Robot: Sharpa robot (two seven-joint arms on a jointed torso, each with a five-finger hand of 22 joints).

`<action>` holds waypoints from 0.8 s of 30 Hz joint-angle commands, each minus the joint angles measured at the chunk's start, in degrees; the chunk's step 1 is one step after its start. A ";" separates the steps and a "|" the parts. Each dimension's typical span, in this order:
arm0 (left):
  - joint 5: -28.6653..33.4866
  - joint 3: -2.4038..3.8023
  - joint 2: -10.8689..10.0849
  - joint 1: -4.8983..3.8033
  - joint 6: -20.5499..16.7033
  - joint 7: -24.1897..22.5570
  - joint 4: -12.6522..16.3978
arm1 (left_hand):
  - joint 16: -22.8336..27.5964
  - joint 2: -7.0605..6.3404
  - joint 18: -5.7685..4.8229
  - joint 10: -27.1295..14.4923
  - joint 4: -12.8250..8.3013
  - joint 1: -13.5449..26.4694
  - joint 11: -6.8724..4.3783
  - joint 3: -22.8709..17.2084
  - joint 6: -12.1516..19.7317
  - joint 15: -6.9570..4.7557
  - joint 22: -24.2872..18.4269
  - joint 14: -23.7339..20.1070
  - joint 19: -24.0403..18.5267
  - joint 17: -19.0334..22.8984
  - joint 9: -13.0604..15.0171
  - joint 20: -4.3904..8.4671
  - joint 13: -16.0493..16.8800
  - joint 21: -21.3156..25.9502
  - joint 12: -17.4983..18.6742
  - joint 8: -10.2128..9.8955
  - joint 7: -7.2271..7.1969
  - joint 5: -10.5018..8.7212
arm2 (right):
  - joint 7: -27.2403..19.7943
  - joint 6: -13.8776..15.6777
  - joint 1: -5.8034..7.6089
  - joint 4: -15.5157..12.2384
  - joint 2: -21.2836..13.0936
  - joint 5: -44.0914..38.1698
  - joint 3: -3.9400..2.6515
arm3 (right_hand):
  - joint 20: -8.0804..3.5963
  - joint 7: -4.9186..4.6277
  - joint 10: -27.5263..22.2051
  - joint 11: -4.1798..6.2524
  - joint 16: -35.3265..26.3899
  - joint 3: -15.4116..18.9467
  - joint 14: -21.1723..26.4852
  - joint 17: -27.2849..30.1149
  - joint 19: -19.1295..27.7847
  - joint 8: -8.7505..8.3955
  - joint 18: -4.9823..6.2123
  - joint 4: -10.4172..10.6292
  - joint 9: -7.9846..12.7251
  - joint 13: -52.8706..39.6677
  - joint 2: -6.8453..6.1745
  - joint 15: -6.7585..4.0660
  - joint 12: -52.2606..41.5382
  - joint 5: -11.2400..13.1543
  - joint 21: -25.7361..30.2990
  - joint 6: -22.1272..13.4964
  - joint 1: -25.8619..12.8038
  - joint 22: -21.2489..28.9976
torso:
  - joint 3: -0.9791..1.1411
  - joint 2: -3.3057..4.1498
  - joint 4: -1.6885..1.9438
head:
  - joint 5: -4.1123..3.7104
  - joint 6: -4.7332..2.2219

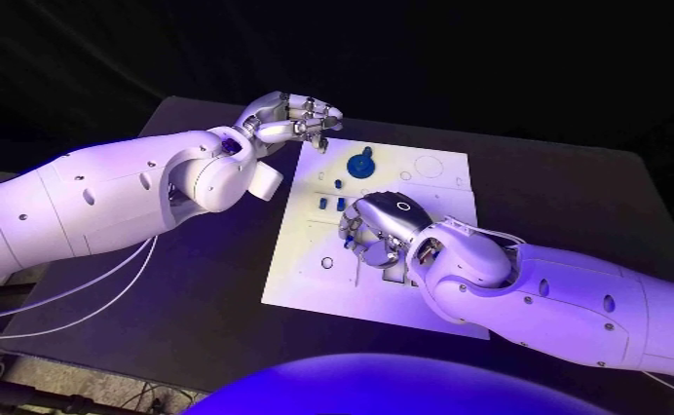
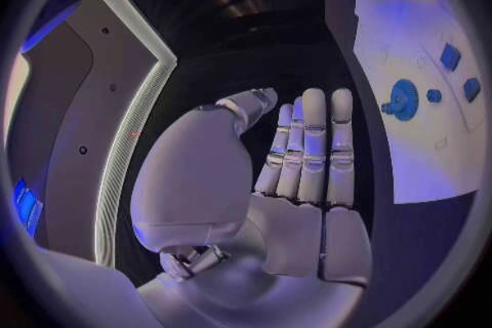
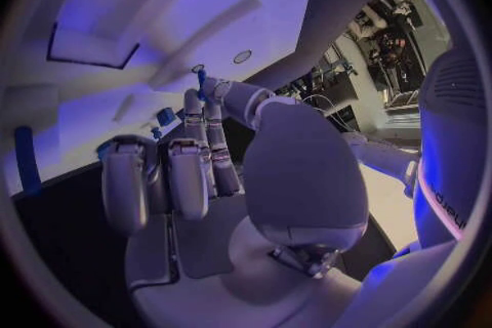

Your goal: Assemble the parts on the task board

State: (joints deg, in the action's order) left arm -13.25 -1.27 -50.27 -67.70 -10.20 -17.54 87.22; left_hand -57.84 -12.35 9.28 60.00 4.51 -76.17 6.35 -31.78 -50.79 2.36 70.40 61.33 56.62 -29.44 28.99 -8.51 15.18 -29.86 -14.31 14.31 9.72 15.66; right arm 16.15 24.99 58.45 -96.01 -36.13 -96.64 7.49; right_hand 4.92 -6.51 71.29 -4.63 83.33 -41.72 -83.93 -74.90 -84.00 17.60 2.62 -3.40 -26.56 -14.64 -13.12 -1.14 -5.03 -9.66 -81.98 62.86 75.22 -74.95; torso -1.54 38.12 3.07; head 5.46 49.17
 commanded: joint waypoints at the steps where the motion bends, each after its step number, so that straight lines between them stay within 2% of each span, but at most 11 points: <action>1: 0.24 0.06 0.16 -0.02 1.00 -0.32 0.06 | 0.24 0.12 1.00 -0.46 -0.22 -0.45 0.12 0.08 0.21 0.01 -0.08 -0.07 0.30 0.06 0.06 0.08 -0.07 0.24 -0.16 0.36 0.00 -0.08 | -0.67 -0.68 -0.13 0.15 0.02 -0.49 0.01 | -0.24 -0.16 1.44 1.68 -0.23 0.18 -3.20 -1.63 -2.49 -0.09 -0.86 -0.03 -0.05 0.02 0.09 -0.18 -0.28 -0.35 0.27 -0.38 -0.40 -12.75 | -0.01 0.04 -0.03 | 0.29 0.24; 24: 0.11 0.06 0.14 -0.03 1.18 -0.12 0.06 | 0.27 0.09 1.00 -0.50 -0.21 -0.40 0.14 0.12 0.26 0.03 -0.08 -0.08 0.31 0.07 0.07 0.07 -0.08 0.29 -0.17 0.38 0.02 -0.08 | -0.61 -2.46 -0.47 2.17 1.19 -0.90 0.26 | -0.21 -0.19 1.37 1.64 -0.28 0.24 -3.19 -1.54 -2.42 -0.15 -0.83 -0.07 -0.12 -0.03 0.11 -0.14 -0.13 -0.39 0.43 -0.49 -0.51 -12.70 | -0.01 0.02 0.01 | 0.41 0.48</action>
State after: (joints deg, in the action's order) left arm -13.25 -1.27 -50.23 -67.70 -9.95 -17.44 87.17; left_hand -57.84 -12.35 9.28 59.79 4.51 -76.17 6.56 -31.78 -50.80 2.36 70.40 61.33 56.62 -29.45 28.98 -8.50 15.19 -29.86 -14.31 14.31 9.72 15.66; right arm 15.58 24.40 58.20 -94.10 -35.03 -96.77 7.57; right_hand 4.92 -6.67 71.30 -4.62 83.33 -41.72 -83.93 -74.94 -84.00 17.47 2.62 -3.40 -26.58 -14.64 -13.44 -1.13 -5.05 -9.99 -81.75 62.67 74.93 -74.93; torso -1.56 38.10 3.04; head 5.86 49.64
